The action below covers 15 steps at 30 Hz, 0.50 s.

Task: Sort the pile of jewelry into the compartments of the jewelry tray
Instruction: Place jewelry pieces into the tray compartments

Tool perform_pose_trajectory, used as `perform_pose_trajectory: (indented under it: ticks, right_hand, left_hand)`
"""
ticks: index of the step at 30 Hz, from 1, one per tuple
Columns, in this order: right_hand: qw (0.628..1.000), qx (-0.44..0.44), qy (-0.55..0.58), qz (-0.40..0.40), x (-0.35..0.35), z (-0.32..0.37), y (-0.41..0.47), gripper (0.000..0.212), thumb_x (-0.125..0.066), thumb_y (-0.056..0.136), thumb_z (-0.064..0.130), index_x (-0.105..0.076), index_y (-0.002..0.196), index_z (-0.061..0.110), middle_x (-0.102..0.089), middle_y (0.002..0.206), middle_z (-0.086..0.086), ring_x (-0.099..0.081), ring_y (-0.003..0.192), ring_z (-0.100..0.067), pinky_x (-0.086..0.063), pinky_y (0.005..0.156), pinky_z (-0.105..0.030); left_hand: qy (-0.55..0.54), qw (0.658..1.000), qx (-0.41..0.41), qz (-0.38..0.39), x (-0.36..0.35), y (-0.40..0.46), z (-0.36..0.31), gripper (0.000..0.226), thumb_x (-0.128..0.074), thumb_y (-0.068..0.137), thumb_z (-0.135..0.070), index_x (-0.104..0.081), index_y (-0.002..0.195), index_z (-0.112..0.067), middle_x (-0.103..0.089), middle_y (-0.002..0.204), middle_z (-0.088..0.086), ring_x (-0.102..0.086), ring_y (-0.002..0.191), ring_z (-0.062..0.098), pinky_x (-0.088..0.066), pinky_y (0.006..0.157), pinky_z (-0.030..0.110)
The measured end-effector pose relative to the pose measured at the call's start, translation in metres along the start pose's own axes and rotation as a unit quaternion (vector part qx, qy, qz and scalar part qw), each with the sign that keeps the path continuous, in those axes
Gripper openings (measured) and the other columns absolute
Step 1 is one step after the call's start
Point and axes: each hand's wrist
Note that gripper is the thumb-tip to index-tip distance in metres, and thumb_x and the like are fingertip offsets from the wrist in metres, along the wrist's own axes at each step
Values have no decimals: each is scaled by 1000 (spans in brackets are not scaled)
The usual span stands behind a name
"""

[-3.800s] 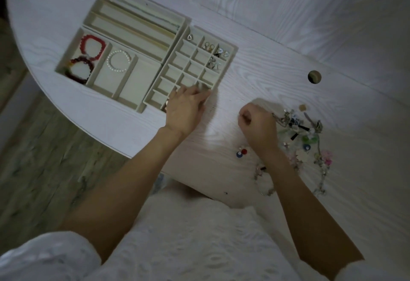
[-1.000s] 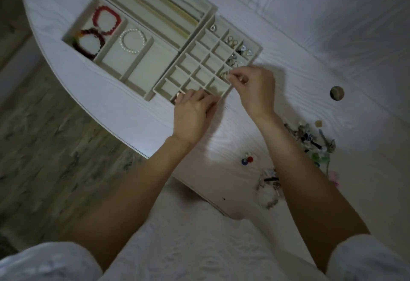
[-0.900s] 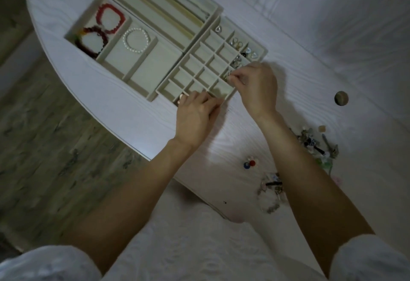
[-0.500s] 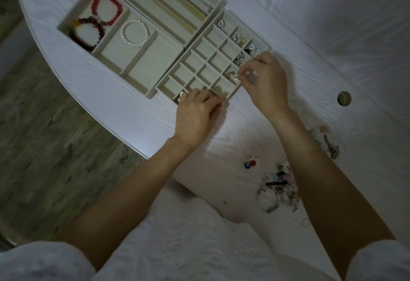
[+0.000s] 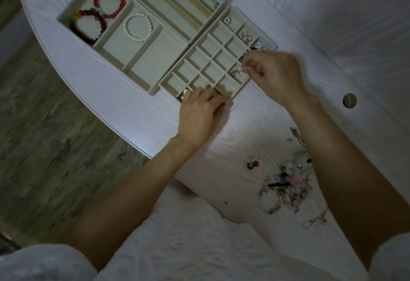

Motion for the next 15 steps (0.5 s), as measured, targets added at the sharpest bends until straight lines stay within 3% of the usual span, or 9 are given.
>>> perform_pose_trajectory:
  ticks: [2,6,9,12,15]
  right_hand:
    - [999,-20,33,13,3,-1,4,9,-63,88,19,-66,95,14,-69,82,-1,-61,68,-14,-52,64,-30]
    - [998,-22,54,7,2,-4,5,7,-66,80,12,-67,86,10,-56,81,10,-48,69,-5,-38,65,-20]
    - [998,-30,51,5,-2,-4,4,6,-67,78,8,-67,84,8,-58,77,4,-48,67,-8,-37,65,-21]
    - [999,25,13,29,-4,-3,3,5,-67,81,6,-68,85,6,-64,80,-6,-49,69,-11,-46,63,-28]
    - [995,69,-43,63,-3,-6,4,6,-65,85,8,-69,89,5,-62,91,-9,-55,87,-24,-47,65,-33]
  left_hand:
    - [0,1000,3,-1,-1,-1,0,26,-50,91,-28,-73,97,-17,-65,81,0,-56,73,22,-28,69,28]
    - [0,1000,13,2,-2,-2,-1,28,-48,91,-28,-73,95,-17,-65,81,0,-55,73,21,-31,68,30]
    - [3,1000,13,-2,-1,-1,-2,28,-48,91,-28,-73,94,-17,-65,81,-1,-55,73,21,-31,67,30]
    - [4,1000,14,-3,-2,0,0,27,-48,91,-28,-73,94,-17,-65,81,0,-55,73,22,-30,68,29]
    - [7,1000,12,0,-3,-1,1,27,-48,91,-27,-73,93,-16,-66,82,1,-55,73,23,-28,68,28]
Point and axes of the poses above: each hand's wrist, its own y-axis towards the middle knuckle, its own x-axis out of the back of the hand, z = x × y
